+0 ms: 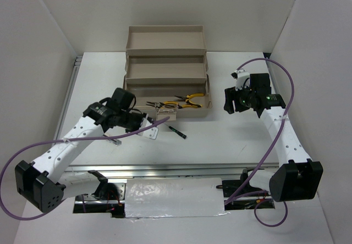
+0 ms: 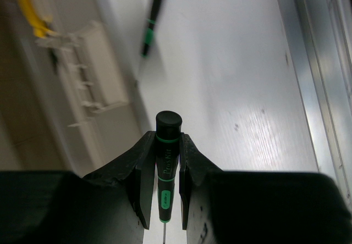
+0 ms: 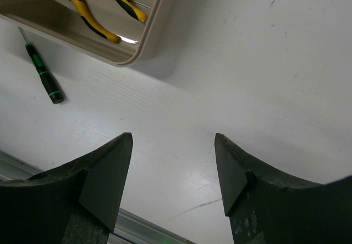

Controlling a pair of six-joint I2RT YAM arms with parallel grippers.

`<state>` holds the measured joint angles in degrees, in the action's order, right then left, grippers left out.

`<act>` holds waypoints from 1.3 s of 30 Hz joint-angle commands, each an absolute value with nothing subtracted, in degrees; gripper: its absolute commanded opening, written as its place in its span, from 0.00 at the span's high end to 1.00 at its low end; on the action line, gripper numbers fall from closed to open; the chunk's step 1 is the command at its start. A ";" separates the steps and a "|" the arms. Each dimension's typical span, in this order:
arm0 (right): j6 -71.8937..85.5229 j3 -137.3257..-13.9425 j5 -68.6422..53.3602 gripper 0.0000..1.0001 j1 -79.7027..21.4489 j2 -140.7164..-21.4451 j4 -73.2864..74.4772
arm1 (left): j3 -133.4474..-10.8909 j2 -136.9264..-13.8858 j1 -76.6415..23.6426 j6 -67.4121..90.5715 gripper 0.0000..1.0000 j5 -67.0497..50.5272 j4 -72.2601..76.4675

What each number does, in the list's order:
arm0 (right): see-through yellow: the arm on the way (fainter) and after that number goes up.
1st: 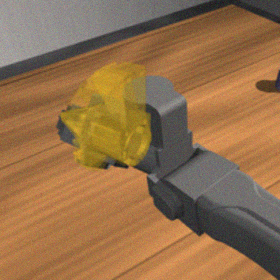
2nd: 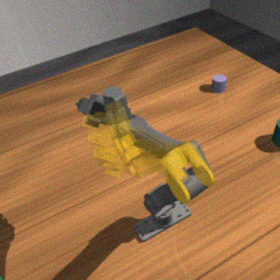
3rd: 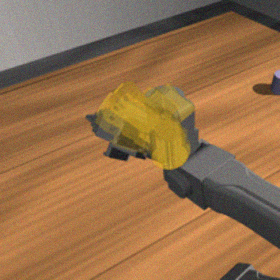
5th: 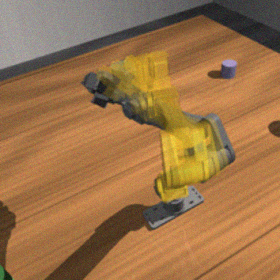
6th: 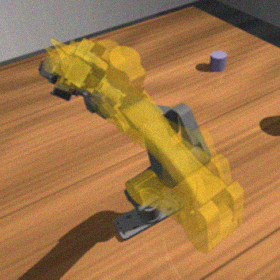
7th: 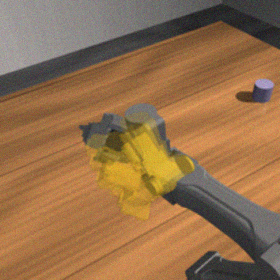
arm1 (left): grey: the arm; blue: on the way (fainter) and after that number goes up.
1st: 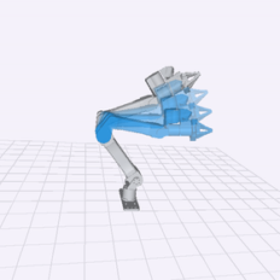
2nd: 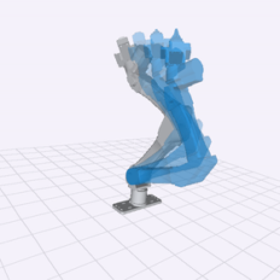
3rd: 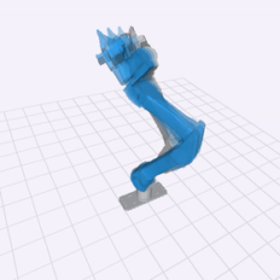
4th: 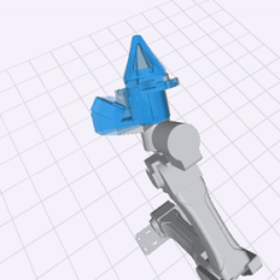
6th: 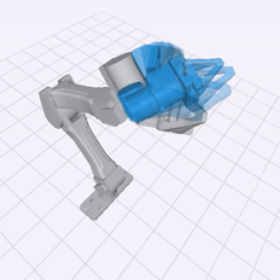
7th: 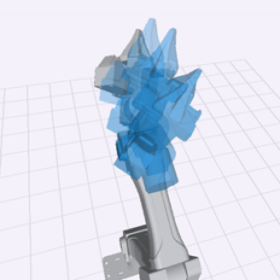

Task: Sort the tools into containers

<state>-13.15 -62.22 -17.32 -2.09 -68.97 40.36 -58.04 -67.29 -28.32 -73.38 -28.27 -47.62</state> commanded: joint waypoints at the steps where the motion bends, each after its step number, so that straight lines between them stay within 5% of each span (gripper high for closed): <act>1: -13.80 -63.28 -19.25 0.31 -1.58 -67.41 41.31 | -70.11 -67.41 -31.11 -60.08 1.00 -33.92 -51.59; 6: -14.15 -62.32 -21.27 0.31 -2.28 -67.24 40.17 | -82.61 -72.93 -31.38 -43.37 1.00 -24.40 -29.80; 12: -15.11 -61.79 -21.71 0.30 -5.27 -68.03 40.08 | -96.93 -91.29 -27.60 -44.19 0.98 -21.54 -16.90; 20: -20.47 -59.07 -20.04 0.22 -10.63 -64.34 40.08 | -115.58 -113.45 -24.44 -45.27 0.90 -22.67 -18.73; 23: -22.50 -58.10 -19.07 0.22 -13.79 -63.02 40.52 | -110.32 -112.77 -23.73 -45.17 0.74 -23.11 -12.58; 25: -23.73 -57.66 -18.72 0.22 -15.90 -62.75 41.22 | -108.03 -111.71 -23.64 -44.13 0.55 -23.20 -9.77; 26: -23.73 -57.57 -17.42 0.22 -18.69 -62.75 41.22 | -108.63 -111.62 -23.56 -42.64 0.43 -23.20 -10.28; 27: -23.99 -57.31 -16.79 0.22 -20.37 -62.84 41.48 | -109.68 -111.45 -23.55 -41.50 0.07 -23.46 -11.07; 28: -23.91 -57.30 -15.92 0.25 -22.22 -63.19 41.48 | -110.82 -111.36 -23.47 -40.01 0.01 -23.47 -12.12; 32: -21.19 -58.00 -10.31 0.31 -32.92 -66.87 39.82 | -111.55 -102.94 -20.66 -26.33 0.01 -26.62 -10.57; 39: -15.47 -63.80 -1.23 0.42 -47.18 -80.93 36.47 | -93.98 -77.37 -8.55 -8.88 0.01 -22.15 -7.45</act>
<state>-18.74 -59.68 -6.52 -43.68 -76.84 39.13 -97.51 -87.33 -13.37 -19.33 -22.72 -11.05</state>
